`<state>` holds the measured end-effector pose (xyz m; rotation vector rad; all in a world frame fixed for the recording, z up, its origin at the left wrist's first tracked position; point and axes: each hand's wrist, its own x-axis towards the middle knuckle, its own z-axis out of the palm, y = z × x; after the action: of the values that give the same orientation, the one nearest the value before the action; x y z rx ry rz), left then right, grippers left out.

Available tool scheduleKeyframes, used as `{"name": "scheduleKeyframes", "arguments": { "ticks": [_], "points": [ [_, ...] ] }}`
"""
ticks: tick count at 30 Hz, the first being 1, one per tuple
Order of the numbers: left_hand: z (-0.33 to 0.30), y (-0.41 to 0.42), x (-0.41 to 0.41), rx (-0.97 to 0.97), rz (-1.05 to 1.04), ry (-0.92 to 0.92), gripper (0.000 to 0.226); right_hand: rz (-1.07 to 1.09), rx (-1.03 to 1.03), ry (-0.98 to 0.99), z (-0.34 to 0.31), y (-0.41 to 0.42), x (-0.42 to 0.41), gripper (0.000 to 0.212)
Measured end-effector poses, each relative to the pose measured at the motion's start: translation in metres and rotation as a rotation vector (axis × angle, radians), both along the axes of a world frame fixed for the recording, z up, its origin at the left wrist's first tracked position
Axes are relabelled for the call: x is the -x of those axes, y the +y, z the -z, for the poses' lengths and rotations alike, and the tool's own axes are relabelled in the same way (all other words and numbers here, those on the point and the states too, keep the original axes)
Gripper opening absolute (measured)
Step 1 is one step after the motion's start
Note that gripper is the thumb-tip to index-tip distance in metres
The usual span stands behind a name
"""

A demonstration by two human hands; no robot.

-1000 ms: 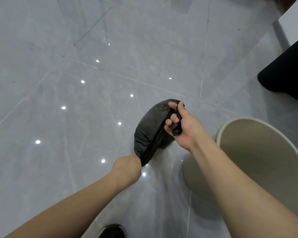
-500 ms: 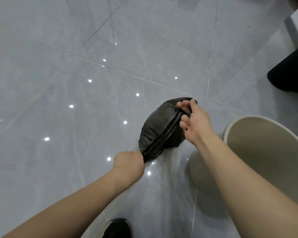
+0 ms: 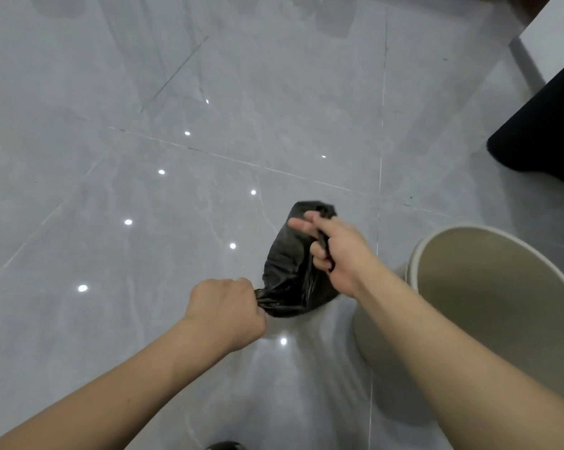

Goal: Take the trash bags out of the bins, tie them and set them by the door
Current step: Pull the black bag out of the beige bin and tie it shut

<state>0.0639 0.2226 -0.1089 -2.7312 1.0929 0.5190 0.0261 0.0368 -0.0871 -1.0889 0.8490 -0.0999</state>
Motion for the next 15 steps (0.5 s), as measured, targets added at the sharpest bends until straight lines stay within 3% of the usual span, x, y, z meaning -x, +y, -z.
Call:
{"name": "scheduleKeyframes", "arguments": {
  "ticks": [4,7,15],
  "points": [
    [-0.001,0.018,-0.008,0.057,0.112,-0.029,0.006,-0.233,0.131,0.159,0.016,0.026,0.001,0.022],
    [-0.002,0.035,-0.022,0.109,0.119,-0.023,0.010,-0.383,0.156,0.255,0.026,0.036,0.001,0.026],
    [-0.008,0.046,-0.055,0.340,0.109,0.065,0.016,-0.431,0.107,0.246,0.038,0.039,0.008,0.039]
  ]
}}
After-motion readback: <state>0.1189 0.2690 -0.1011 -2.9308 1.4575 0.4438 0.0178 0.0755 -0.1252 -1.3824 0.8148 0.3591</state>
